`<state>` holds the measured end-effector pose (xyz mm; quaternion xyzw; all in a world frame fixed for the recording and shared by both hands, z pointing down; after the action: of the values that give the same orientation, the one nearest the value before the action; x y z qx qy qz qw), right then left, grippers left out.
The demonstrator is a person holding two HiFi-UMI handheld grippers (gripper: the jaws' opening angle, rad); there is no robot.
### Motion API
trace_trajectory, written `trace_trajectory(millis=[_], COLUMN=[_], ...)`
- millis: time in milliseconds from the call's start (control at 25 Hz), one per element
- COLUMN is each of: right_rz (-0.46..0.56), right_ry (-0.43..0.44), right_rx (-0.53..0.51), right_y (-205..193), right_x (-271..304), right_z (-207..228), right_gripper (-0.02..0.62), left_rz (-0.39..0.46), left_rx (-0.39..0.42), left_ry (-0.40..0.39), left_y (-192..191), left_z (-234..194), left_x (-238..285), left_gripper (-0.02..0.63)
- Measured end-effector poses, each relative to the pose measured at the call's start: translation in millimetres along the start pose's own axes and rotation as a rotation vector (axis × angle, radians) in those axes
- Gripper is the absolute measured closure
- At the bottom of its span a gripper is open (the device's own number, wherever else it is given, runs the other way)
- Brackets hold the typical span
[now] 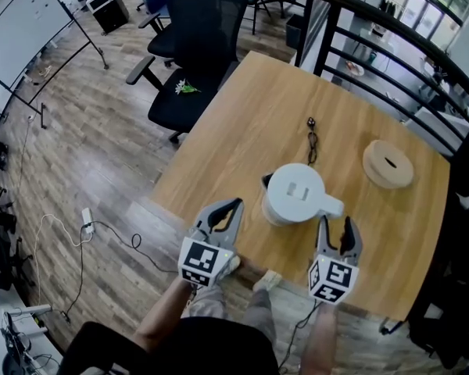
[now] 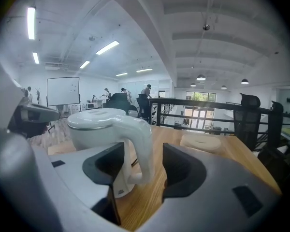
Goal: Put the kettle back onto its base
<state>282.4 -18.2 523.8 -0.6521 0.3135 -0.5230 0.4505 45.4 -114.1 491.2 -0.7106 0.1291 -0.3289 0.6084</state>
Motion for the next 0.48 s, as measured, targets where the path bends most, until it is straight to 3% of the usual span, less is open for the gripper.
trace_trajectory(millis=[480], right_rz=[0.101], right_ry=[-0.058], right_rx=[0.002], right_y=[49.3], right_x=[-43.3], right_z=[2.7], right_gripper=[0.419], left_rz=[0.104], left_rx=[0.044], left_ry=[-0.054], left_y=[63.6], left_z=[6.5], left_x=[-12.9], left_gripper=[0.604])
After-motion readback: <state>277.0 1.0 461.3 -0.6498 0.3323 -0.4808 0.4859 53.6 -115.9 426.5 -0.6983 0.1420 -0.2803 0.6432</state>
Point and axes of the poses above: the fingertips, and each gripper's own axes: x forward along the fingers, z to its right, y out of its top, the point moved 3 cm from there along -x, backward along the fingers, and after that the axes turned 1 degree about -y, right-handed, at the moved point
